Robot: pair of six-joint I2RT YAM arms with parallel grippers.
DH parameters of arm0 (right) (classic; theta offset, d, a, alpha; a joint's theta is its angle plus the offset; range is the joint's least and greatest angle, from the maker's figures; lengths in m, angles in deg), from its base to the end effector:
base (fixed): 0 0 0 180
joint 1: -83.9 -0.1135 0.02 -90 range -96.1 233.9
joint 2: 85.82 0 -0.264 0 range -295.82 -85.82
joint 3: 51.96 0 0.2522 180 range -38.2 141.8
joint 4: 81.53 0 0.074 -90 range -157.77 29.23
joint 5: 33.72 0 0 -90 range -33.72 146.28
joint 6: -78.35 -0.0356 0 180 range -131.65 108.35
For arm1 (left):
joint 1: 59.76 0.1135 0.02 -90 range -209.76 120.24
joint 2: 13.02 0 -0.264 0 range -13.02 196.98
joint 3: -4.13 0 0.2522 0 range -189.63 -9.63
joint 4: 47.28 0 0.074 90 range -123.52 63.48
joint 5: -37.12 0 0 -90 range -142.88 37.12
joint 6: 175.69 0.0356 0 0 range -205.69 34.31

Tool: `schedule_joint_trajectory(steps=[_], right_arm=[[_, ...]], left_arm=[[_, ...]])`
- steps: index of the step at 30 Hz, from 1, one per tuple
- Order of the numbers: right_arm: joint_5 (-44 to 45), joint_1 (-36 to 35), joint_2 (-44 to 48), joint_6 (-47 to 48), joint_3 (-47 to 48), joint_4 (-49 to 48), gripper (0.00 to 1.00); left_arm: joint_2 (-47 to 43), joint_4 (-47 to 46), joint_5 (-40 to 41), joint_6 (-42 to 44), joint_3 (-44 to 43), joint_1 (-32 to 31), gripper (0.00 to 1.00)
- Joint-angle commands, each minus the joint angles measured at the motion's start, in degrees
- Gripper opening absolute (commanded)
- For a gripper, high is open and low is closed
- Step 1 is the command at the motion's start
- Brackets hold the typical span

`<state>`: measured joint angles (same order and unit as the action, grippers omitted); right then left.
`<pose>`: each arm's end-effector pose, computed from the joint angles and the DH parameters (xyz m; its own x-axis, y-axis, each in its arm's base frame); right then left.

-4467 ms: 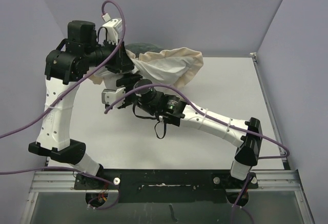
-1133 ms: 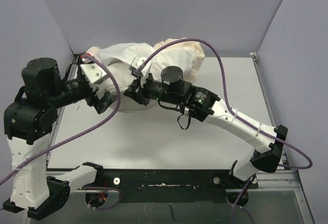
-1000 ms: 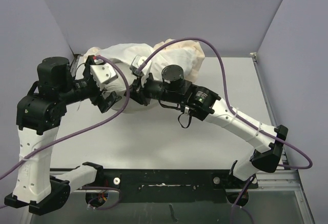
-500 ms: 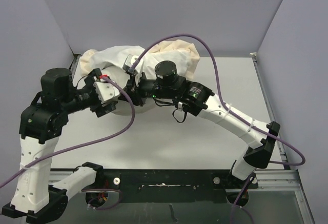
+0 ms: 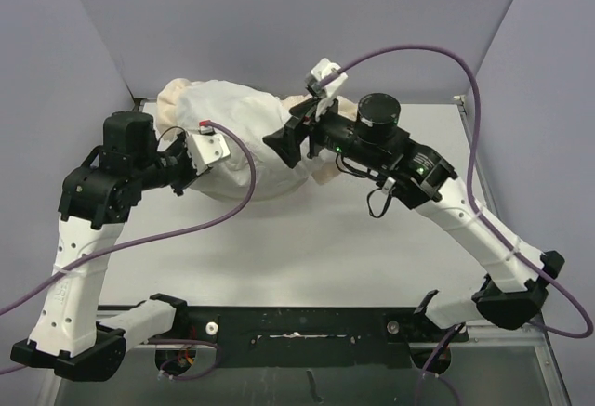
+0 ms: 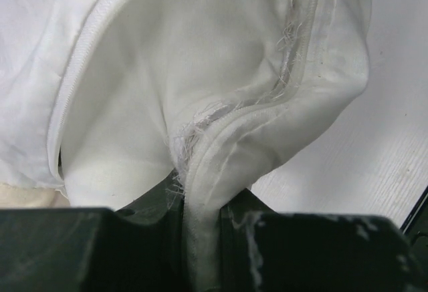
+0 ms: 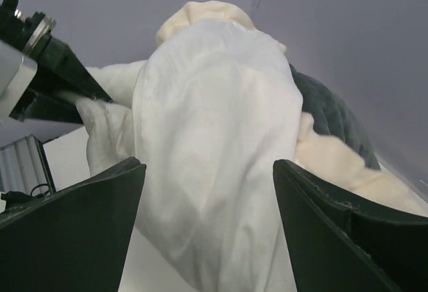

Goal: Remove the pillowcase from the pillow

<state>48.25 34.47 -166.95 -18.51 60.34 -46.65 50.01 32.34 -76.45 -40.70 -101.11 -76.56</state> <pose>0.1940 0.2342 0.4978 -0.1425 0.0155 -0.9897 -0.8318 0.5401 0.1282 0.1603 -0.0633 0.4534 -0.0091 0.6796 -0.7335 0.8136 0.4315 0.3898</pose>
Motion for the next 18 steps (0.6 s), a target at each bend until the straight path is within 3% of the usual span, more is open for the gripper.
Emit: schedule_joint_trajectory(steps=[1, 4, 8, 11, 16, 18], right_arm=[[3.8, -0.7, 5.6, 3.6, -4.5, 1.3, 0.81], [5.5, -0.6, 8.4, 3.9, -8.5, 2.6, 0.86], [7.8, 1.9, 11.1, 3.8, -11.8, 2.8, 0.85], [8.5, 5.3, 12.1, 2.6, -12.2, 2.6, 0.74], [5.1, 12.2, 13.1, -0.5, -12.5, -0.9, 0.43], [4.7, 14.0, 12.4, -0.6, -11.2, -0.3, 0.39]], left_arm=[[-0.1, -4.9, -0.7, -4.2, -7.7, 0.2, 0.00], [0.3, -4.8, -1.1, -5.3, -9.9, 0.2, 0.00], [0.7, -3.5, -1.5, -5.8, -12.1, 0.2, 0.00], [0.7, -2.4, -2.0, -6.2, -13.1, 0.1, 0.00], [0.2, -0.1, -2.7, -6.2, -13.4, 0.0, 0.00], [-0.2, 0.6, -3.0, -6.2, -12.9, 0.1, 0.00]])
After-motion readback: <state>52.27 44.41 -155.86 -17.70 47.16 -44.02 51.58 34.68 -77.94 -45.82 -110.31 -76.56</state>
